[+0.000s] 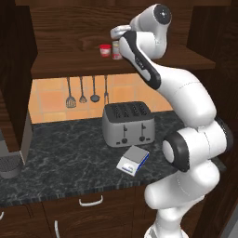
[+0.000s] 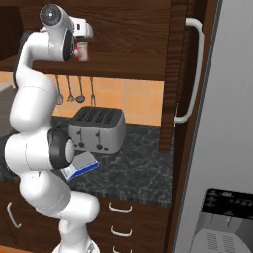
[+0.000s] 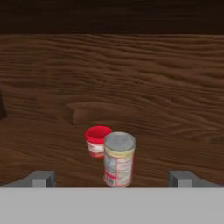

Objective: Pick the canned food and place it on the digital scale for weighing, and close the cabinet.

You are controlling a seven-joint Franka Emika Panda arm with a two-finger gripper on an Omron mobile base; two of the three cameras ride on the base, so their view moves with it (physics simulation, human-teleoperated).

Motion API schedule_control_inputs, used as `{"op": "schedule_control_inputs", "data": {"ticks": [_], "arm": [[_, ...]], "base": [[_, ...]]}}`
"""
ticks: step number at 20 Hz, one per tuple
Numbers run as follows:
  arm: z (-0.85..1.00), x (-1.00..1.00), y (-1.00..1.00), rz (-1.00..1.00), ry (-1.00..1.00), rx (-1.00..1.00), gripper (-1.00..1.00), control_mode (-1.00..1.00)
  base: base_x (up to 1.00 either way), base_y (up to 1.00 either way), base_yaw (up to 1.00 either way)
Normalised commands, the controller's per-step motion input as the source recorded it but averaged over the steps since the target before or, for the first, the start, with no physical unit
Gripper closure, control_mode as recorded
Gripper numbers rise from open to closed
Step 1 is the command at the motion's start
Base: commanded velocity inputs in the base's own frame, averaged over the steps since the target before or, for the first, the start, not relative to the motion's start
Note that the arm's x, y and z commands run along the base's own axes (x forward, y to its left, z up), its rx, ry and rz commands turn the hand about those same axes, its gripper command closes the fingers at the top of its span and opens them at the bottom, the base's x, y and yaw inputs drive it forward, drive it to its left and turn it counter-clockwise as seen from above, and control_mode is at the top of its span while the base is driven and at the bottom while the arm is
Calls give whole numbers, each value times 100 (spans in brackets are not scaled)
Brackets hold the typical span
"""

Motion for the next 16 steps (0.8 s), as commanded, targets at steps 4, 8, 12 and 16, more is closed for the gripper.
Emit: {"op": "schedule_control_inputs", "data": {"ticks": [4,8,12,16], "arm": [[-4,42,0,0,1,0,-100,-100],[-9,38,0,0,0,0,-100,-100],[-21,26,0,0,0,0,-100,-100],[-24,20,0,0,0,0,-100,-100]], "base": [[0,0,0],[0,0,0],[0,0,0],[0,0,0]]}}
